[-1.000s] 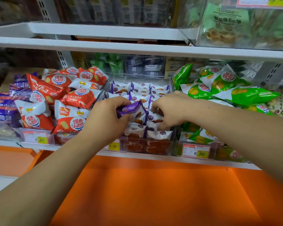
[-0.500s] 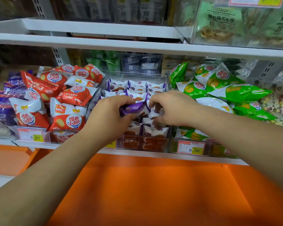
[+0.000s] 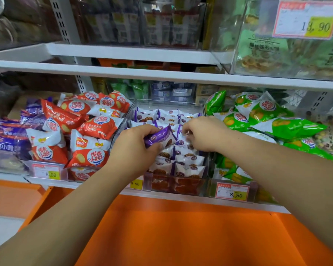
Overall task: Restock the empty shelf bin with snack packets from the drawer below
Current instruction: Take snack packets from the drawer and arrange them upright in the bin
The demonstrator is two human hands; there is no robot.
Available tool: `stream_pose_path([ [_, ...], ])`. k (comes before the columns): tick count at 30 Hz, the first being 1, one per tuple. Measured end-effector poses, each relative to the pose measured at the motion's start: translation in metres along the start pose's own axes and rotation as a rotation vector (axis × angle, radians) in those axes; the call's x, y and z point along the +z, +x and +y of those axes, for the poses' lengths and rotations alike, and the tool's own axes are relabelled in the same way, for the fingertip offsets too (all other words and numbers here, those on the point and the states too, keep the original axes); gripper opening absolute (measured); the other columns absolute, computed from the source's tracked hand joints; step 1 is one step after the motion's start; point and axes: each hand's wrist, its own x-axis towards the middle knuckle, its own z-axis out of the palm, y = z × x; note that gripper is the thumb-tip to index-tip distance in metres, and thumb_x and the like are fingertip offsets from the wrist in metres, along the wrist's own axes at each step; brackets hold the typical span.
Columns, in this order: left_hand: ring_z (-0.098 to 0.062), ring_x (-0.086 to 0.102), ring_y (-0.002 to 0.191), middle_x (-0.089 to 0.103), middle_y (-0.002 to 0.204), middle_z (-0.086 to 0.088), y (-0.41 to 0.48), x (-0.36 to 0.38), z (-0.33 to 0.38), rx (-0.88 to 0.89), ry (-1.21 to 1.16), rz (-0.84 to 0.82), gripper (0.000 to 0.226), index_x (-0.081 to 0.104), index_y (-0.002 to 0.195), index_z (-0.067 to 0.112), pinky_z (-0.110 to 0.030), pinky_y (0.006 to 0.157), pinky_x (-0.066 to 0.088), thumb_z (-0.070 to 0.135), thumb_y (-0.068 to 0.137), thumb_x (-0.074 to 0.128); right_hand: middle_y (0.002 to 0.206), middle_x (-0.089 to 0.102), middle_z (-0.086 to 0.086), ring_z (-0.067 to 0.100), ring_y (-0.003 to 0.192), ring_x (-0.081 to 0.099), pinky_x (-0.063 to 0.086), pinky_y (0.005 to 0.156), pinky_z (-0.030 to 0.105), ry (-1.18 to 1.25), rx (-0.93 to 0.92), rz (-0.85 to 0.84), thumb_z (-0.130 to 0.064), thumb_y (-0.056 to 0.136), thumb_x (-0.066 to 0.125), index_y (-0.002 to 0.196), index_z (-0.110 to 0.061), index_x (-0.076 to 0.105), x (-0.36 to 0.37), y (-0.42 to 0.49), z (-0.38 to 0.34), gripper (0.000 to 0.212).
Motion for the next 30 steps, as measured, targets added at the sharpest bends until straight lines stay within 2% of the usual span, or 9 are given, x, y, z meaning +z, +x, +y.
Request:
stream_pose_path([
  [6,-0.007,0.065,0.078,0.067,0.084,0.016,0.011,0.000,0.005,-0.053,-0.037,0.020,0.016,0.072,0.104,0.024,-0.029,0.071,0.056,0.026,0.089,0.076,0.099,0.068,-0.016,0.016,0.101,0.064,0.041,0.084,0.029,0.054,0.017,-0.153,-0.045,0.086,0.076,0.111,-0.035,0.072,-0.008,0.008,0.007,0.027],
  [11,0.005,0.065,0.072,0.071,0.089,0.017,0.023,0.007,0.008,-0.070,-0.149,-0.085,0.020,0.072,0.107,0.028,-0.011,0.061,0.048,0.021,0.089,0.076,0.085,0.061,-0.010,0.022,0.088,0.055,0.034,0.076,0.030,-0.032,0.005,-0.048,-0.038,0.085,0.074,0.080,-0.031,0.058,-0.002,0.005,0.004,0.018],
  [16,0.009,0.065,0.078,0.069,0.093,0.021,0.023,0.008,0.006,-0.079,-0.159,-0.105,0.024,0.070,0.110,0.030,-0.004,0.067,0.049,0.017,0.090,0.075,0.081,0.060,-0.011,0.021,0.086,0.061,0.039,0.068,0.028,0.105,0.026,0.006,-0.035,0.085,0.074,0.079,-0.030,0.057,-0.004,-0.005,0.009,0.019],
  [18,0.001,0.068,0.087,0.071,0.105,0.012,0.024,0.006,0.003,-0.113,-0.191,-0.098,0.032,0.071,0.120,0.023,-0.020,0.082,0.058,0.020,0.089,0.077,0.073,0.059,-0.007,0.021,0.077,0.059,0.038,0.063,0.028,0.224,0.023,0.024,-0.036,0.084,0.075,0.072,-0.022,0.057,-0.004,-0.015,0.007,0.026],
  [20,-0.008,0.070,0.084,0.072,0.107,0.003,0.023,0.003,0.002,-0.184,-0.282,-0.110,0.042,0.068,0.125,0.025,-0.030,0.080,0.061,0.023,0.086,0.081,0.074,0.063,-0.002,0.019,0.070,0.060,0.044,0.063,0.030,0.517,0.019,0.006,-0.032,0.085,0.079,0.079,-0.024,0.058,-0.005,-0.027,0.002,0.024],
  [22,-0.014,0.074,0.079,0.075,0.102,-0.002,0.022,0.001,0.006,-0.242,-0.460,-0.153,0.043,0.067,0.123,0.025,-0.033,0.076,0.062,0.018,0.084,0.083,0.082,0.071,0.000,0.019,0.074,0.069,0.056,0.072,0.031,0.925,0.055,-0.028,-0.020,0.085,0.083,0.097,-0.023,0.064,-0.008,-0.037,-0.004,0.023],
  [24,-0.024,0.076,0.087,0.078,0.102,-0.004,0.020,0.000,0.010,-0.249,-0.600,-0.197,0.039,0.068,0.120,0.020,-0.044,0.086,0.062,0.009,0.086,0.080,0.093,0.078,0.006,0.024,0.087,0.076,0.062,0.087,0.041,1.165,0.096,0.009,-0.008,0.082,0.083,0.108,-0.013,0.072,-0.011,-0.041,-0.004,0.028],
  [27,-0.031,0.074,0.097,0.077,0.106,-0.012,0.017,-0.002,0.015,-0.242,-0.763,-0.257,0.030,0.070,0.120,0.014,-0.044,0.092,0.059,0.003,0.092,0.071,0.092,0.078,0.012,0.018,0.085,0.075,0.061,0.088,0.036,1.323,0.169,0.128,-0.006,0.078,0.086,0.116,-0.011,0.070,-0.019,-0.043,-0.006,0.041],
  [30,-0.028,0.073,0.098,0.075,0.110,-0.016,0.015,0.001,0.017,-0.259,-0.795,-0.252,0.031,0.068,0.124,0.018,-0.041,0.090,0.059,0.009,0.094,0.070,0.090,0.078,0.013,0.017,0.077,0.073,0.063,0.071,0.026,1.466,0.232,0.178,-0.009,0.084,0.082,0.107,-0.006,0.071,-0.027,-0.050,-0.011,0.026],
])
